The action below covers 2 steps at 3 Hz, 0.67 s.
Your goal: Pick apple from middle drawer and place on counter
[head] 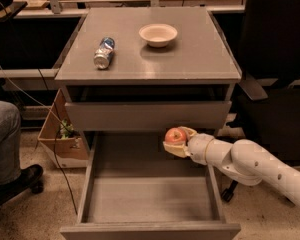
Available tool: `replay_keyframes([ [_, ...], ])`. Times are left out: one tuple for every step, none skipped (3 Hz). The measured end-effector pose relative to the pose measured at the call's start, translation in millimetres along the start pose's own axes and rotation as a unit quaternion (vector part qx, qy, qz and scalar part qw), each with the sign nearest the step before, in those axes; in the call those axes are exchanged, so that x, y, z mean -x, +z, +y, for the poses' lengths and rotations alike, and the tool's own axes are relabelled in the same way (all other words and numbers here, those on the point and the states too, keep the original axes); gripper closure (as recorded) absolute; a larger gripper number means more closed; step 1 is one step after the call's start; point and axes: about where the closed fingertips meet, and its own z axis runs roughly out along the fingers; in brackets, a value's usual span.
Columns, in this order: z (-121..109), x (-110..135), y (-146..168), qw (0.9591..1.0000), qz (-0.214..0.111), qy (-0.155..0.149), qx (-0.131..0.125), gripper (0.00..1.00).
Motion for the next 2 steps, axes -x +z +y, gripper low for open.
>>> replay_keyframes([
  [0,0,0,1.0000,0.000,0.000,0.000,1.00],
  [-5,20,-15,0.9993,-0.002,-0.026,-0.026,1.00],
])
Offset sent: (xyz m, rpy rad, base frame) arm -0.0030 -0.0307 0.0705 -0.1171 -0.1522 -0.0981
